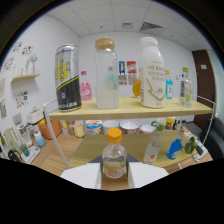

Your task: Make me a cup of Vodka Sunrise.

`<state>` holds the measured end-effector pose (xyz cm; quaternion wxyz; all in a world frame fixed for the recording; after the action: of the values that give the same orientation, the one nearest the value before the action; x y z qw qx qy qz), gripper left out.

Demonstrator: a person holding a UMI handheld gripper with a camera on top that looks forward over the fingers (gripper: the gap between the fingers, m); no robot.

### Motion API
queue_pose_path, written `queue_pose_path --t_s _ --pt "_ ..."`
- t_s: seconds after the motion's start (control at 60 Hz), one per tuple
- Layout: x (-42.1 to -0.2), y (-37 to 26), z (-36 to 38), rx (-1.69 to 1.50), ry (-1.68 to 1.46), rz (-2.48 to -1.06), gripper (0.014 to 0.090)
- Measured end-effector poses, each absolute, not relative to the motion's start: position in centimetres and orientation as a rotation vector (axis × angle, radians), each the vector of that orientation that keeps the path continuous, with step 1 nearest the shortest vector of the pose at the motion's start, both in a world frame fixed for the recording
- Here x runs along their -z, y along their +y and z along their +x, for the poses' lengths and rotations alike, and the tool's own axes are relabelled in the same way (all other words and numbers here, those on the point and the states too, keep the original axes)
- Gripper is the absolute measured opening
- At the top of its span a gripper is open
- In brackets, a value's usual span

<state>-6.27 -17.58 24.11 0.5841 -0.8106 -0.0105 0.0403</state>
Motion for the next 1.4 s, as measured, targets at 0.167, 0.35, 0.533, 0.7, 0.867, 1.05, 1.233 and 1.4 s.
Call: queue_pose_path --t_s 0.167,0.35,0.533,0.7,0.867,1.05,1.233,1.4 --pt "-22.9 -19.6 -5.6 -0.069 -0.026 -1.886 0.0355" --pt "-16.0 -20.1 -5.2 -0.063 0.01 -1.971 0.0354" --pt "-8.1 -20.0 -5.5 -0.059 0.015 -2.07 0.0353" --pt "-4.0 -20.2 -5.7 -0.047 0.026 -2.118 0.0353" --pt "-1.9 -20.6 -6.1 -0.042 0.011 -2.159 0.0354" --pt "-1.0 -21.0 -6.5 -0.054 0.01 -2.195 0.0361" --pt "-0.6 -21.6 -6.6 -0.034 -0.043 -2.211 0.0371" --pt "-2.0 -22.2 -6.9 -0.053 -0.088 -2.192 0.066"
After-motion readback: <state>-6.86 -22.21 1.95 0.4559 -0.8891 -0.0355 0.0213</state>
